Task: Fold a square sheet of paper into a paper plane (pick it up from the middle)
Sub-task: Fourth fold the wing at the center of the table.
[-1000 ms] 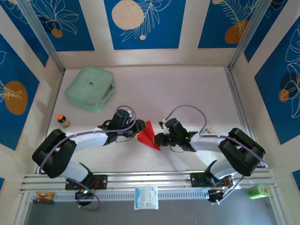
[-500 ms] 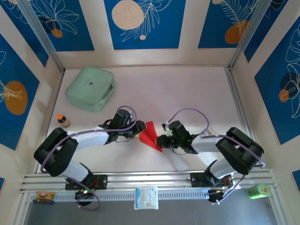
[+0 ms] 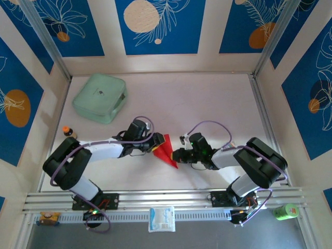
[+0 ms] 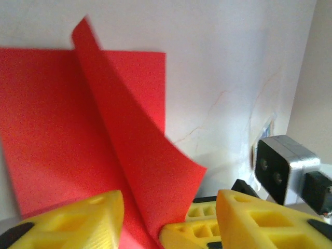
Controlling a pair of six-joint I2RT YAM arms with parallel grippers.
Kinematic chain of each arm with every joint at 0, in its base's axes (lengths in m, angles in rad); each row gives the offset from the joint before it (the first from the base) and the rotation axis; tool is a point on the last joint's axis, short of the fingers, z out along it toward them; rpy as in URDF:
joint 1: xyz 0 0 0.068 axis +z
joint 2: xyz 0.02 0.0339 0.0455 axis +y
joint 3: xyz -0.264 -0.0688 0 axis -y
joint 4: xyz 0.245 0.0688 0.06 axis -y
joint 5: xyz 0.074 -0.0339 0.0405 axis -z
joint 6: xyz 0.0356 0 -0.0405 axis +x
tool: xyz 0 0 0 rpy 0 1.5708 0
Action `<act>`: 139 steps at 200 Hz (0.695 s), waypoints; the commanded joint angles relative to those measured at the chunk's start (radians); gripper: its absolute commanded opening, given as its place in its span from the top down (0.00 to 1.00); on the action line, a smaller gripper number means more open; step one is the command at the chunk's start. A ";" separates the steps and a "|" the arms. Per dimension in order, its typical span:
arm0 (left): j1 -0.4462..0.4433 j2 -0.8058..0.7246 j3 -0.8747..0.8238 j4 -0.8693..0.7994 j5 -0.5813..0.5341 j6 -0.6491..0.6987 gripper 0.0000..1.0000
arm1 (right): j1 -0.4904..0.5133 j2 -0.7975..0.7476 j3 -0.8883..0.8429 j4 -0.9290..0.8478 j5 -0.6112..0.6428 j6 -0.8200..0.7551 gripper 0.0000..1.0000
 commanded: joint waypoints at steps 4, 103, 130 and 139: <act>0.006 -0.033 0.036 -0.061 -0.030 0.045 0.40 | 0.042 -0.054 0.045 -0.135 0.077 -0.118 1.00; 0.019 -0.029 0.068 -0.256 -0.088 0.010 0.27 | 0.291 -0.109 0.120 -0.277 0.524 -0.431 0.97; 0.022 -0.012 0.072 -0.255 -0.070 0.002 0.36 | 0.344 -0.101 0.127 -0.283 0.597 -0.490 0.94; 0.024 -0.007 0.072 -0.255 -0.062 -0.002 0.40 | 0.360 -0.095 0.129 -0.283 0.610 -0.510 0.94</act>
